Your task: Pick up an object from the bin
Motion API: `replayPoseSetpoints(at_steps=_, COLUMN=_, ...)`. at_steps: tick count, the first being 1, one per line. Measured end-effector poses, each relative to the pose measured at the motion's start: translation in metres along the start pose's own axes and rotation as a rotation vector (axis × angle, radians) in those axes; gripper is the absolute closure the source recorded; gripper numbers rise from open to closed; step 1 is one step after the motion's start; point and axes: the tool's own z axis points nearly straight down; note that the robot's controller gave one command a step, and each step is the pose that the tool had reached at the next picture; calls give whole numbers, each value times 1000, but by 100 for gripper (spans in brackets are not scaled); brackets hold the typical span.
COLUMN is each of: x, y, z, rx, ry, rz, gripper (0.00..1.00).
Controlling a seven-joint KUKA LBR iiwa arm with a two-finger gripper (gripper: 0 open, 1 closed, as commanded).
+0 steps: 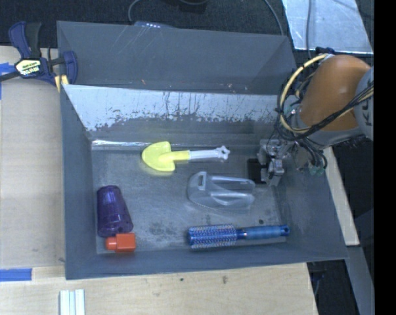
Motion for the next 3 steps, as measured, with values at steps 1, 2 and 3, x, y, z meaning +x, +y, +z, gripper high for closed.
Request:
replayPoseSetpoints(at_steps=1, x=11, y=-2, z=20, rx=3, ry=-19, rz=-181, gripper=100)
replayPoseSetpoints(at_steps=2, x=12, y=-2, z=20, rx=3, ry=-18, rz=-182, gripper=100)
replayPoseSetpoints(at_steps=3, x=17, y=-20, z=-140, rx=6, ry=-28, rz=-168, gripper=100)
